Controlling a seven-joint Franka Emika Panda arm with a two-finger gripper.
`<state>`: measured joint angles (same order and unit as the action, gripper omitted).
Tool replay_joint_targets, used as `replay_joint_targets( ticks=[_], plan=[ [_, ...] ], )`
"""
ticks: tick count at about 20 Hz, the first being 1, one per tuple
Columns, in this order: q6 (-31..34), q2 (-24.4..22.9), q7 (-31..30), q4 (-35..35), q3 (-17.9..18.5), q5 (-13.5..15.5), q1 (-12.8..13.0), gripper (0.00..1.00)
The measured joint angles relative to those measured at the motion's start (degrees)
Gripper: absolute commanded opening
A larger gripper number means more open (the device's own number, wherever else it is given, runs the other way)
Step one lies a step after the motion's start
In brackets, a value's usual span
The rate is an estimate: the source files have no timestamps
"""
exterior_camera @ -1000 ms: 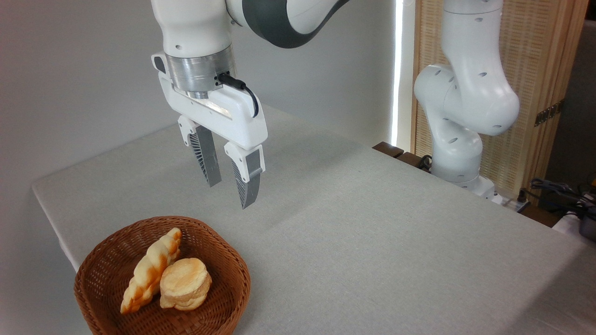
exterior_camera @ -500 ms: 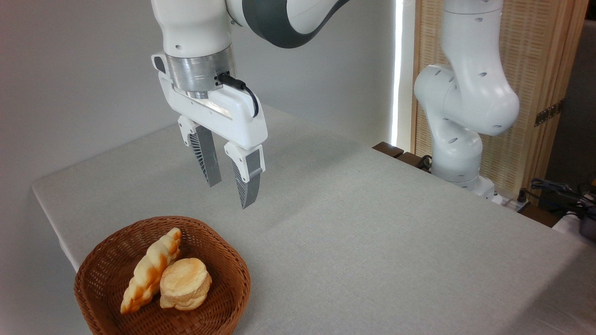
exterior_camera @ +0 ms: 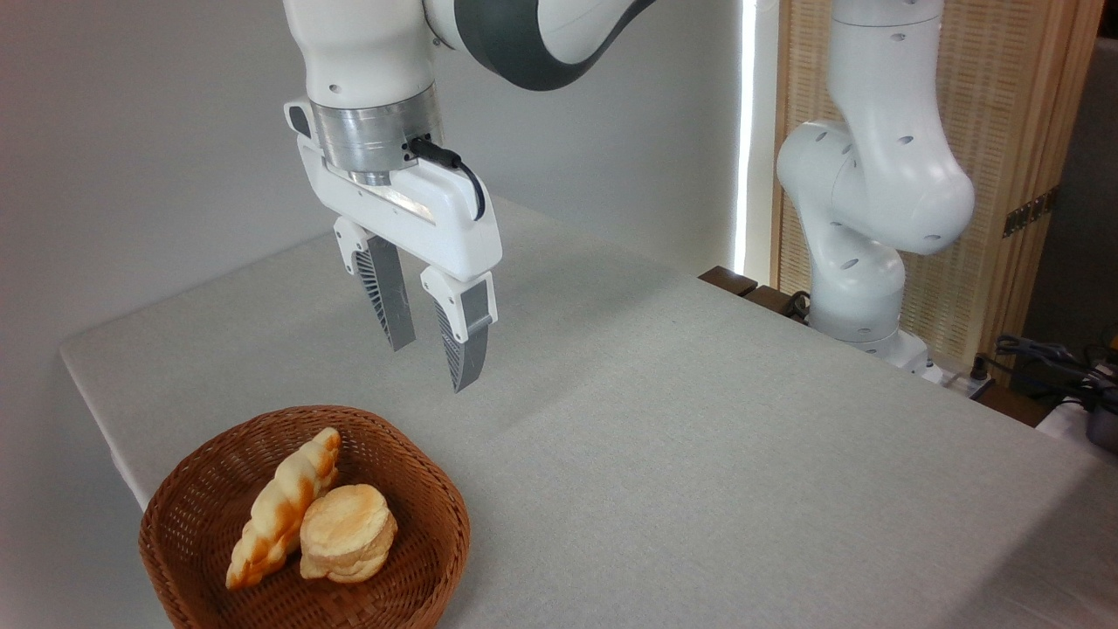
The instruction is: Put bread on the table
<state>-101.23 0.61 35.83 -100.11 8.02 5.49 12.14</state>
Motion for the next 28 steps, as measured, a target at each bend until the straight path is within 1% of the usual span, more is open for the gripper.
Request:
replay_joint_targets(
  ticks=[8,12,14,19,20,21,24,26,28],
  plan=[
    [0.3,0.1,0.1,-0.1,-0.1,0.0,0.4,1.00],
    [0.5,-0.1,0.8,-2.2,-0.3,0.0,1.6,1.00],
    [0.0,-0.7,1.6,-3.3,-0.3,0.0,1.7,1.00],
    [-9.2,-1.5,1.8,-4.3,-0.2,0.0,1.7,1.00],
    [-9.8,-1.4,1.8,-4.5,-0.2,0.0,1.7,1.00],
    [-10.7,-1.1,1.8,-4.6,-0.2,0.0,1.7,1.00],
    [-16.5,0.6,1.8,-5.1,-0.1,0.0,1.6,1.00],
    [-18.7,2.4,4.1,-5.2,0.0,-0.1,1.5,1.00],
    [-19.6,4.2,9.0,-5.2,0.3,-0.1,1.4,1.00]
  ],
)
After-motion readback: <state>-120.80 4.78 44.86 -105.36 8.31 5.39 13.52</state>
